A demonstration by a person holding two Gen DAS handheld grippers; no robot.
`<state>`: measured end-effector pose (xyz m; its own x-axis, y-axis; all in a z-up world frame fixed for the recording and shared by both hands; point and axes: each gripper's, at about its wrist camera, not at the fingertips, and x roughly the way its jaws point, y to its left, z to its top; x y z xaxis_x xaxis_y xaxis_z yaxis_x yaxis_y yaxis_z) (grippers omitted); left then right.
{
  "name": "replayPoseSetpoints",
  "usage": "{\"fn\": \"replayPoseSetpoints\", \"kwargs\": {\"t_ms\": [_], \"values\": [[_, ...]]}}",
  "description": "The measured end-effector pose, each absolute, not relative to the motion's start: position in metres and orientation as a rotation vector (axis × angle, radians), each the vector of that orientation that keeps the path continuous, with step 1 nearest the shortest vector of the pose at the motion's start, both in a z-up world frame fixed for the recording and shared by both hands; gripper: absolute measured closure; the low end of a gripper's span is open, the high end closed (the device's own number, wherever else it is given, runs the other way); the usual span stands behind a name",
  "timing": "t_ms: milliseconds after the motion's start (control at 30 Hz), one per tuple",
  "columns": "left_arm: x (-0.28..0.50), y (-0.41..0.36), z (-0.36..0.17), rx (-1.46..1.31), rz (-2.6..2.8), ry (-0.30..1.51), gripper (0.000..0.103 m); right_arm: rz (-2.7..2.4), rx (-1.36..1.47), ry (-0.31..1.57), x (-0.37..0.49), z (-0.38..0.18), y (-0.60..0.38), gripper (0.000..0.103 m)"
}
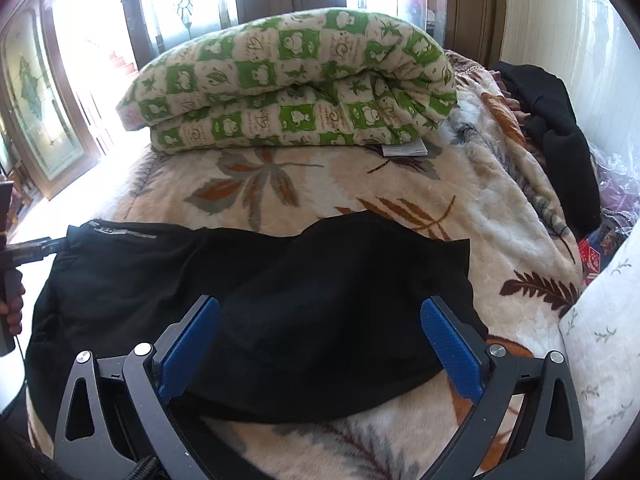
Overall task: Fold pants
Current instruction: 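Grasp the waistband of the black pants with both grippers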
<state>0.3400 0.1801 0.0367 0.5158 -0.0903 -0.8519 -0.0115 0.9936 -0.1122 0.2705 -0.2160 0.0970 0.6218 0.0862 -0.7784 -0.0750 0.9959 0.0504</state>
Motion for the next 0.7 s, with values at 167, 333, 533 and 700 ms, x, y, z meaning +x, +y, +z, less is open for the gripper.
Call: {"fn": "replayPoseSetpoints", "kwargs": {"t_ms": [167,333,533,700], "values": [[0.353,0.177,0.021,-0.149,-0.089,1.075,0.013,0.083,0.037,0.916,0.294,0.092,-0.231,0.008],[0.352,0.164,0.027,-0.119,-0.131,1.057,0.039,0.053,0.08,0.963,0.332,0.083,-0.24,0.016],[0.346,0.149,0.041,-0.058,-0.184,1.055,0.077,0.011,0.071,1.113,0.362,0.047,-0.234,0.079],[0.342,0.159,0.055,-0.116,-0.2,1.001,0.081,0.049,0.036,1.002,0.34,0.069,-0.219,0.093]]}}
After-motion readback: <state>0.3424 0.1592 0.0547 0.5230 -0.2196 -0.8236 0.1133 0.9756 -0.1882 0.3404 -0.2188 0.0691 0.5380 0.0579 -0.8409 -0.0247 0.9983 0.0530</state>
